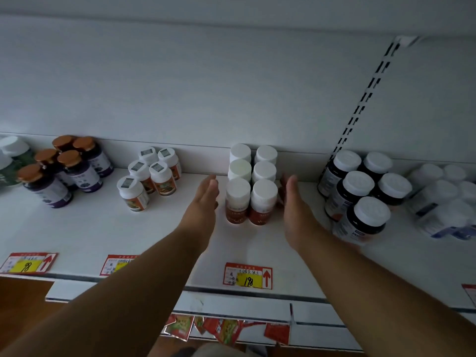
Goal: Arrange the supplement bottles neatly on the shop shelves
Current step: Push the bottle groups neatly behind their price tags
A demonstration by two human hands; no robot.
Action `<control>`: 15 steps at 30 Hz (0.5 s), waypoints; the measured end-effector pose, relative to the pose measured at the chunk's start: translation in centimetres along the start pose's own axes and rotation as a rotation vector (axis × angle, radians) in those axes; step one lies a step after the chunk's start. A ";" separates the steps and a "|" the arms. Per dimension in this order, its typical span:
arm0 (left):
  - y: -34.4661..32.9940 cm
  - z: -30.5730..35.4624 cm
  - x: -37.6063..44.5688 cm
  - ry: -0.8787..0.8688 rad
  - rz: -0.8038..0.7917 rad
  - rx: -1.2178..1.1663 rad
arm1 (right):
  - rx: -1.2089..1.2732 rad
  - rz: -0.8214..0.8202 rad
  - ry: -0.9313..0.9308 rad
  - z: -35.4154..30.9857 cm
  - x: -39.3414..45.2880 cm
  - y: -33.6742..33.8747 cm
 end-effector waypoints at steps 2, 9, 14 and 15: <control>-1.0 0.7 1.0 0.156 0.013 -0.142 | 0.223 -0.103 -0.128 -1.4 1.7 -0.4; -1.4 1.2 2.1 0.122 -0.085 -0.048 | 0.213 -0.020 -0.141 -0.6 3.7 -1.7; -0.7 1.0 2.6 0.078 -0.139 0.041 | 0.176 0.001 -0.144 0.2 3.5 -1.7; -0.4 0.9 2.8 0.068 -0.150 0.059 | 0.161 0.012 -0.147 0.4 3.2 -2.0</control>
Point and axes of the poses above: each hand's wrist, its own x-axis towards the middle knuckle, its own y-axis out of the back of the hand, z = x × y, the point moved 3 cm from there along x, towards the middle knuckle, and after that the axes turned 2 degrees about x, right-handed, at the moved point
